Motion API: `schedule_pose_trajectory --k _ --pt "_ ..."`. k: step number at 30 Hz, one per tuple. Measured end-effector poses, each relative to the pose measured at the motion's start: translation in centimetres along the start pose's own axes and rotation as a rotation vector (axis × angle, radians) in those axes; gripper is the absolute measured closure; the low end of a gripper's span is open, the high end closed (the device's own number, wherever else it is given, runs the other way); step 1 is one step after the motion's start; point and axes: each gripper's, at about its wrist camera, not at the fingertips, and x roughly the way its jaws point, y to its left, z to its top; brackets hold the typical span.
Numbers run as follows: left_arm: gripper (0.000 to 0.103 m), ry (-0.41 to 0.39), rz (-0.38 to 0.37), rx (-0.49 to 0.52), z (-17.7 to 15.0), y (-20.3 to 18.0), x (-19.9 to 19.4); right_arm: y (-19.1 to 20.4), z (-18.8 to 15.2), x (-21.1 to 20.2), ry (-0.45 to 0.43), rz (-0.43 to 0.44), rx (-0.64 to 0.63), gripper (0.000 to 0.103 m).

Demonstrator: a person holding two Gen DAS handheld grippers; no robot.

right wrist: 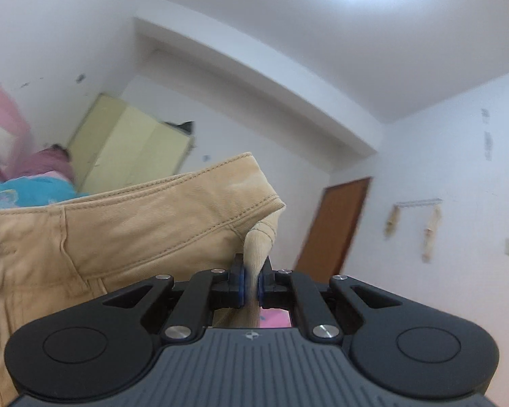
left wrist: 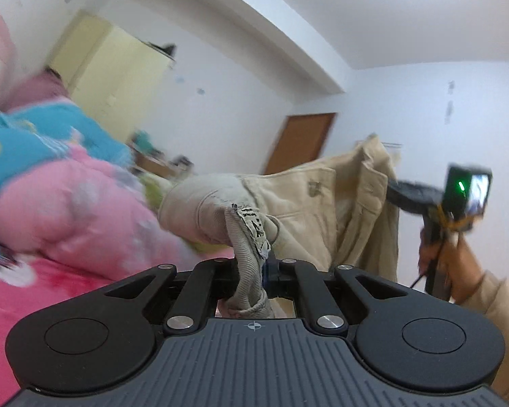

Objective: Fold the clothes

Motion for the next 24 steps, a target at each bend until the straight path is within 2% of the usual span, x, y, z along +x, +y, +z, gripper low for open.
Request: schedule_pose_trajectory --k 6,9,13,18,22,24 --pt "0.097 -0.048 0.252 0.104 -1.4 3.3 -0.9 12.0 0.7 5.8 -0.024 0.140 -0.167 0.097" --pt "0.097 -0.075 0.395 0.180 -2.0 5.1 -1.2 19.6 1.4 8.5 -0.037 0.237 -0.221 0.097" --pt "0.097 -0.074 0.593 0.231 -2.4 8.6 -0.5 30.3 2.1 11.3 -0.059 0.376 -0.279 0.097" --pt "0.097 -0.005 0.803 0.165 -3.0 14.4 1.1 43.3 0.8 12.9 -0.089 0.555 -0.347 0.097" --pt "0.097 0.020 0.879 0.130 -4.1 16.8 1.0 50.7 -0.8 12.5 -0.076 0.702 -0.359 0.097" --pt "0.097 0.000 0.909 0.111 -4.0 17.5 0.4 53.7 -1.6 12.1 -0.064 0.767 -0.351 0.097"
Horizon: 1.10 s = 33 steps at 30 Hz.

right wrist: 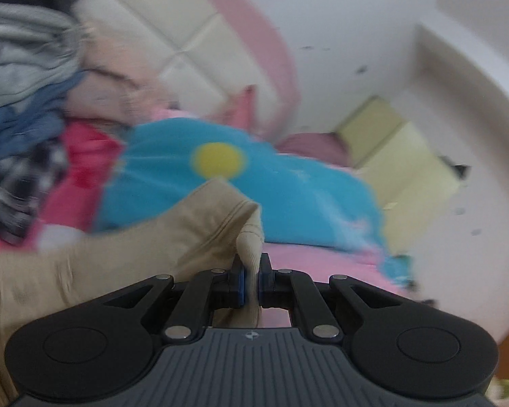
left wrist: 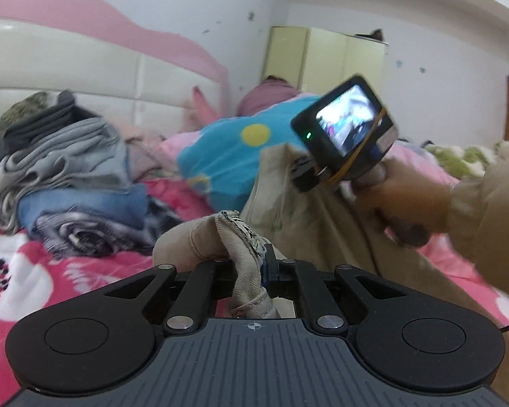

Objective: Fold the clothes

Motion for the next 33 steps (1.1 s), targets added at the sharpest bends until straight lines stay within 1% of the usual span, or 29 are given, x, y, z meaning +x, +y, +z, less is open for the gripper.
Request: schedule_pose_trajectory --k 2,4,6,9,10,11,12,13,14,15,17,19,20,21,24,27,28,29,30,33 --pt "0.097 -0.025 0.038 -0.019 -0.1 1.0 -0.5 2.2 0.3 1.7 -0.007 0.060 0.017 0.097" --pt "0.097 -0.048 0.078 -0.031 0.2 1.9 -0.8 3.0 1.3 2.5 -0.037 0.097 0.067 0.097" --pt "0.097 -0.017 0.093 -0.028 0.1 2.2 -0.5 3.7 2.1 3.2 -0.051 0.142 0.100 0.097" --pt "0.093 0.073 0.104 -0.056 -0.4 2.8 0.4 5.2 2.6 5.1 0.009 0.251 0.097 0.096" --pt "0.092 0.083 0.102 -0.067 -0.3 2.9 0.3 5.9 2.7 5.7 0.036 0.279 0.079 0.095" --pt "0.089 0.090 0.099 -0.076 -0.3 3.0 0.2 6.7 2.5 6.0 0.070 0.282 0.035 0.094" --pt "0.083 0.089 0.096 -0.082 -0.3 3.0 0.0 7.0 2.2 5.9 0.086 0.273 0.004 0.087" --pt "0.079 0.088 0.092 -0.089 -0.3 3.0 -0.3 7.1 1.9 5.7 0.101 0.270 -0.018 0.081" --pt "0.071 0.089 0.085 -0.100 -0.2 3.0 -0.6 6.6 1.7 5.2 0.106 0.268 -0.023 0.068" --pt "0.068 0.092 0.077 -0.111 -0.3 3.1 -0.7 5.9 1.6 4.6 0.110 0.266 -0.022 0.059" --pt "0.067 0.101 0.062 -0.128 -0.4 3.4 -0.7 3.4 1.4 2.6 0.118 0.264 0.018 0.057" --pt "0.065 0.116 0.038 -0.156 -0.3 3.7 -0.5 0.0 0.9 -0.4 0.127 0.256 0.096 0.054" --pt "0.062 0.124 0.023 -0.176 -0.2 3.8 -0.6 -1.9 0.5 -2.2 0.132 0.250 0.143 0.044" --pt "0.061 0.133 0.009 -0.191 -0.1 3.8 -0.7 -3.9 0.0 -4.2 0.136 0.248 0.199 0.038" --pt "0.059 0.165 -0.017 -0.207 0.0 3.6 -0.8 -9.7 -2.2 -11.6 0.151 0.264 0.415 0.034" --pt "0.057 0.197 -0.026 -0.191 0.0 3.0 -0.9 -12.8 -6.1 -20.3 0.181 0.283 0.603 0.033" --pt "0.056 0.203 -0.027 -0.180 0.0 2.7 -0.9 -13.4 -7.3 -23.0 0.193 0.289 0.655 0.033" --pt "0.055 0.208 -0.024 -0.166 0.0 2.3 -0.8 -13.1 -8.3 -25.4 0.210 0.295 0.684 0.033" --pt "0.054 0.211 -0.016 -0.144 0.0 1.8 -0.7 -12.2 -9.3 -27.4 0.229 0.311 0.698 0.033" --pt "0.054 0.225 0.006 -0.094 0.1 0.6 -0.7 -8.0 -12.0 -32.9 0.294 0.363 0.684 0.033"
